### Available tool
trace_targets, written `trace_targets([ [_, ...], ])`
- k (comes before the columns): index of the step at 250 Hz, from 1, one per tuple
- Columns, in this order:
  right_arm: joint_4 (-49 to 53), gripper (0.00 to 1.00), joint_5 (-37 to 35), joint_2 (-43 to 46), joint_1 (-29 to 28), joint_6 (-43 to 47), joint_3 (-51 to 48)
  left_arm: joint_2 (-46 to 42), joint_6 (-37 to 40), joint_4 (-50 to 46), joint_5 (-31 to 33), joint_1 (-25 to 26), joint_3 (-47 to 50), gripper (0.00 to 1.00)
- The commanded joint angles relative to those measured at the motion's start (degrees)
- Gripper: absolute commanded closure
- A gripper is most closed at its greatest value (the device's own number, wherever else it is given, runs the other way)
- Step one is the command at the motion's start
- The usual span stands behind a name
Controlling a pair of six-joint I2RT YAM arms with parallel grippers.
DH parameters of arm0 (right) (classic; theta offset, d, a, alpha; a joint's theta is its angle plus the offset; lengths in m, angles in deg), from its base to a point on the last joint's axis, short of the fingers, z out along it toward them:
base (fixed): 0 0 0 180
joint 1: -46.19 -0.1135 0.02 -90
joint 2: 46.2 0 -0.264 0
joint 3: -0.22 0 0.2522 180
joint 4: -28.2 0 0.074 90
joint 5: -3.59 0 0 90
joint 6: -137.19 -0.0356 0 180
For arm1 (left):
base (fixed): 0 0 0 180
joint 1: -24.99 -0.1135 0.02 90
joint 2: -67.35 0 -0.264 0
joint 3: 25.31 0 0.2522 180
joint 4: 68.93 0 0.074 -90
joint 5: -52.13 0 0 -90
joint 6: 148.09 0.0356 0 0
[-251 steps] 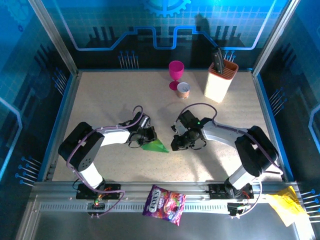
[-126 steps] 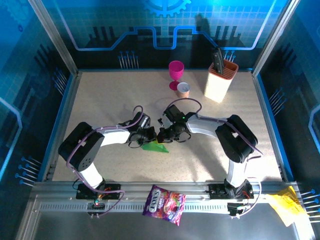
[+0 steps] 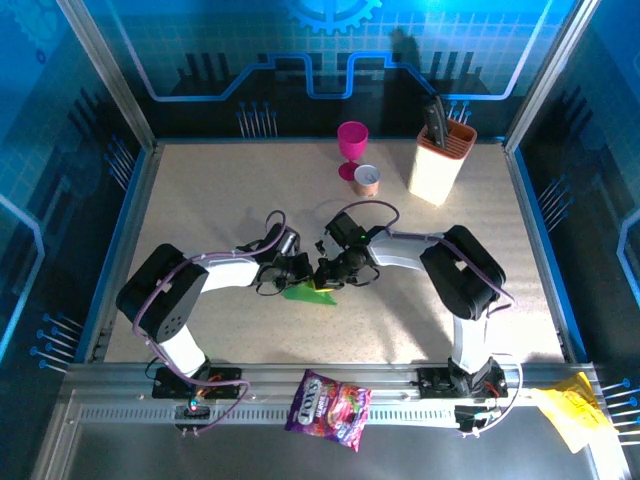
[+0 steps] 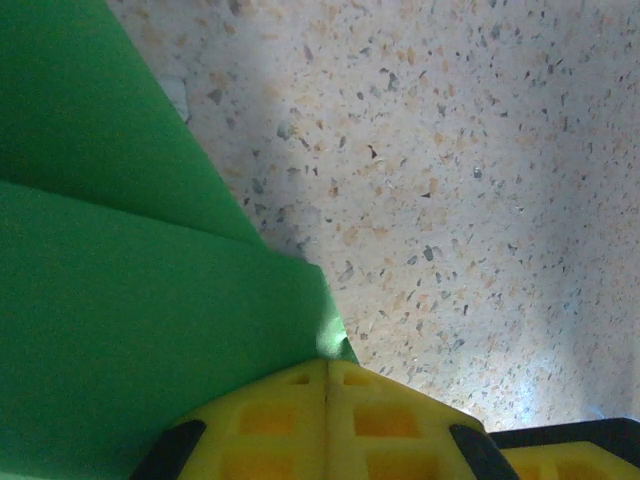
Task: Fold a paper plane with a square sheet of paper (pick it up from the middle)
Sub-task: Fourth fold the wing at the center of the table.
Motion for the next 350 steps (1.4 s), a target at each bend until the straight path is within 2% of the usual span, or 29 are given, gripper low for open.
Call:
trace_targets([
  [1,1.8,1.0,-1.9,-1.9,-1.6,1.6,-0.5,2.2,0.7,-4.5,2.7,-0.4,2.3,1.0],
  [109,3.0,1.0,-2.9,1.7,-0.3,3.7,-7.1,2.5,1.0,-4.8,3.3,-0.6,3.2,1.0],
  [239,-0.1,1.0,-1.9,6.4,1.7,4.1,-16.1,2.2,1.1,-4.5,3.8,-0.9,4.3,1.0],
  [308,-4.6,1.0,0.9,8.7,7.8,4.1,-23.9,2.0,1.3,-4.7,4.0,-0.9,4.6,1.0],
  [350,-2.9,1.0,2.1,13.3,11.1,4.6,-25.0,1.7,1.3,-4.8,4.0,-1.0,4.7,1.0],
])
